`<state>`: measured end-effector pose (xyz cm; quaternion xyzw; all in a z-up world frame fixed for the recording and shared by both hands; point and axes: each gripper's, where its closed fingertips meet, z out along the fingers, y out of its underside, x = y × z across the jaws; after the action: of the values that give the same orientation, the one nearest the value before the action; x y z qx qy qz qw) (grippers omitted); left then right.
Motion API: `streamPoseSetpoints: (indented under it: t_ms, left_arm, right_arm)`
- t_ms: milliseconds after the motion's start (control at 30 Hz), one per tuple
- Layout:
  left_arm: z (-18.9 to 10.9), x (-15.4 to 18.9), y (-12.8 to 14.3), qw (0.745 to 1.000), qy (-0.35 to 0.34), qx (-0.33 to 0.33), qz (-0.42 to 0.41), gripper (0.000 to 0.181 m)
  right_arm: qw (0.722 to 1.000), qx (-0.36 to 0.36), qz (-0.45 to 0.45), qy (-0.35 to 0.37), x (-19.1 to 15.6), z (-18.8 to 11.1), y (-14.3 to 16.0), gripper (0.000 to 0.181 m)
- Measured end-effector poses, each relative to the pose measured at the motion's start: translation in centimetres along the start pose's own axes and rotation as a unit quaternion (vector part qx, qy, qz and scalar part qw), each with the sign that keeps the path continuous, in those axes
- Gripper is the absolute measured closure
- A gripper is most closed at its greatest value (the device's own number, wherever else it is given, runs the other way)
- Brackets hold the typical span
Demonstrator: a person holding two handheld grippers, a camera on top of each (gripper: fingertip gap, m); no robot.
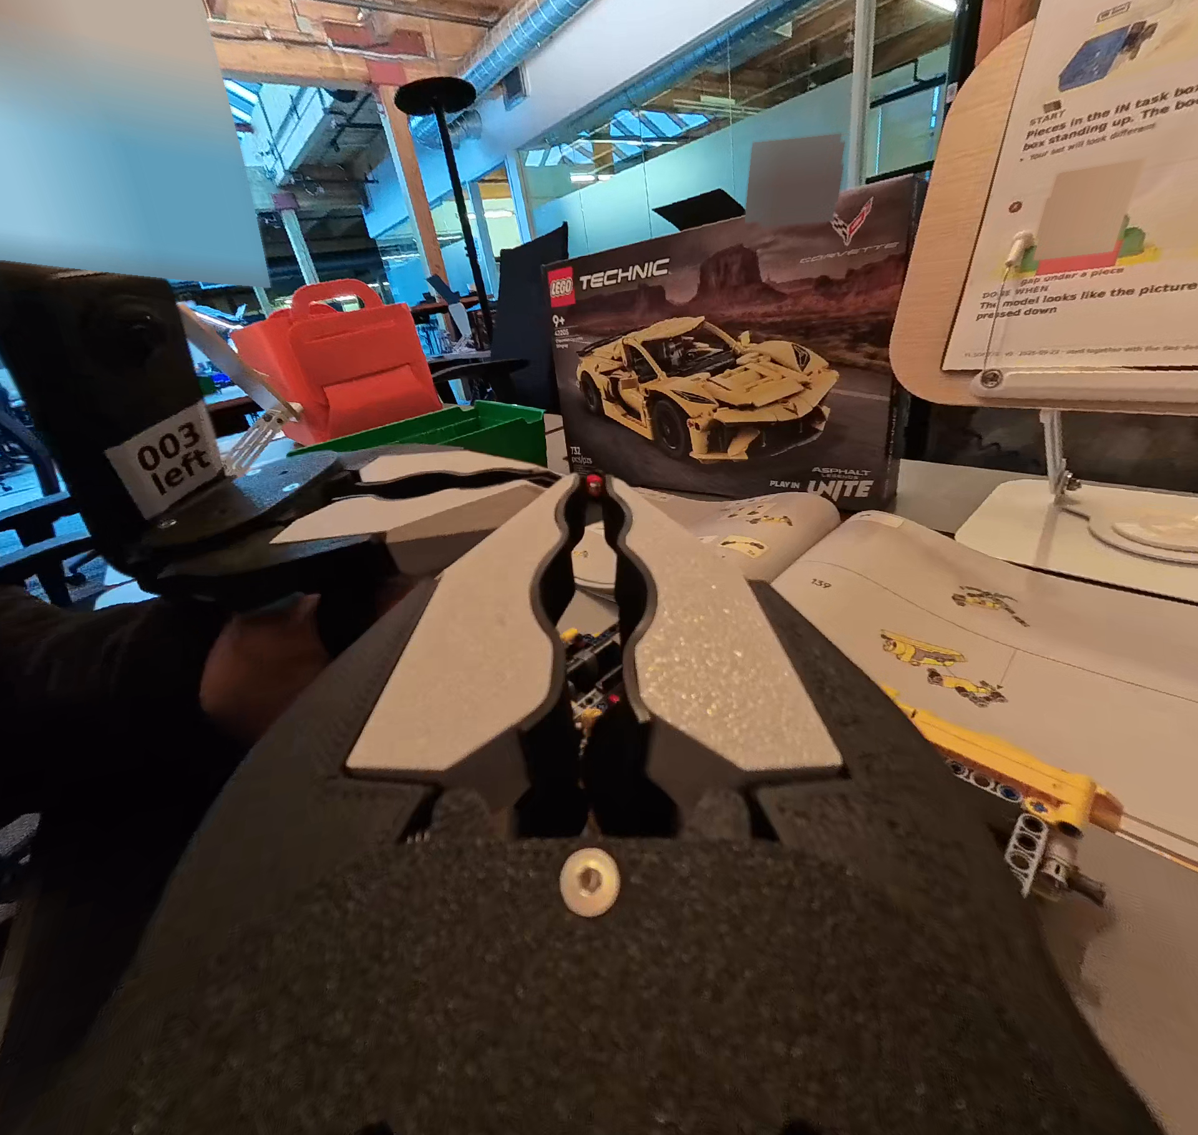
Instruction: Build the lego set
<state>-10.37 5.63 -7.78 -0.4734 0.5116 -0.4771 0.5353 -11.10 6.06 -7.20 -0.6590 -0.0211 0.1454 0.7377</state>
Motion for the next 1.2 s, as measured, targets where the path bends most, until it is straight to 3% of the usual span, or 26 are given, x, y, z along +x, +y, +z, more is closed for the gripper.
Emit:
streamPoseSetpoints:
  t_ms: [100,200,400,533,667,767,867,967,1200]
  left_arm:
    - [-0.2,0.3,-0.4,0.999,0.000,0.009,0.034,0.175]
    - [-0.2,0.2,0.1,0.992,-0.010,-0.007,0.125,0.175]
    - [-0.2,0.1,0.9,0.985,-0.014,-0.029,0.172,0.175]
    - [-0.2,0.0,1.3,0.970,-0.025,-0.043,0.238,0.175]
    - [-0.1,-0.3,1.8,0.975,-0.009,-0.052,0.218,0.175]
    - [0.1,-0.6,1.8,0.993,0.030,-0.045,0.106,0.175]
    - [0.0,-0.7,1.5,0.996,0.053,-0.035,0.056,0.175]
    - [-0.2,0.3,1.0,0.995,0.085,-0.025,0.039,0.175]
    - [-1.8,3.8,-0.9,0.972,0.232,0.026,-0.037,0.175]
  right_arm:
    - [1.000,0.008,0.006,-0.014,-0.3,-0.1,-0.3,0.178]
    - [0.999,-0.024,0.016,-0.026,-0.1,-0.1,0.3,0.178]
    - [0.989,-0.060,-0.128,0.033,0.1,-0.1,0.8,0.178]
    - [0.988,-0.086,-0.124,0.029,0.3,-0.1,1.3,0.178]
    - [0.994,-0.084,-0.066,0.011,0.6,0.2,1.8,0.178]
    - [0.997,-0.067,-0.020,-0.014,0.7,0.3,1.7,0.177]
    - [0.997,-0.055,0.013,-0.047,0.5,0.0,1.1,0.163]
    - [0.995,-0.030,0.030,-0.091,0.0,-0.5,-0.1,0.159]
    - [0.966,-0.057,0.063,-0.246,-2.6,-2.5,-0.2,0.158]
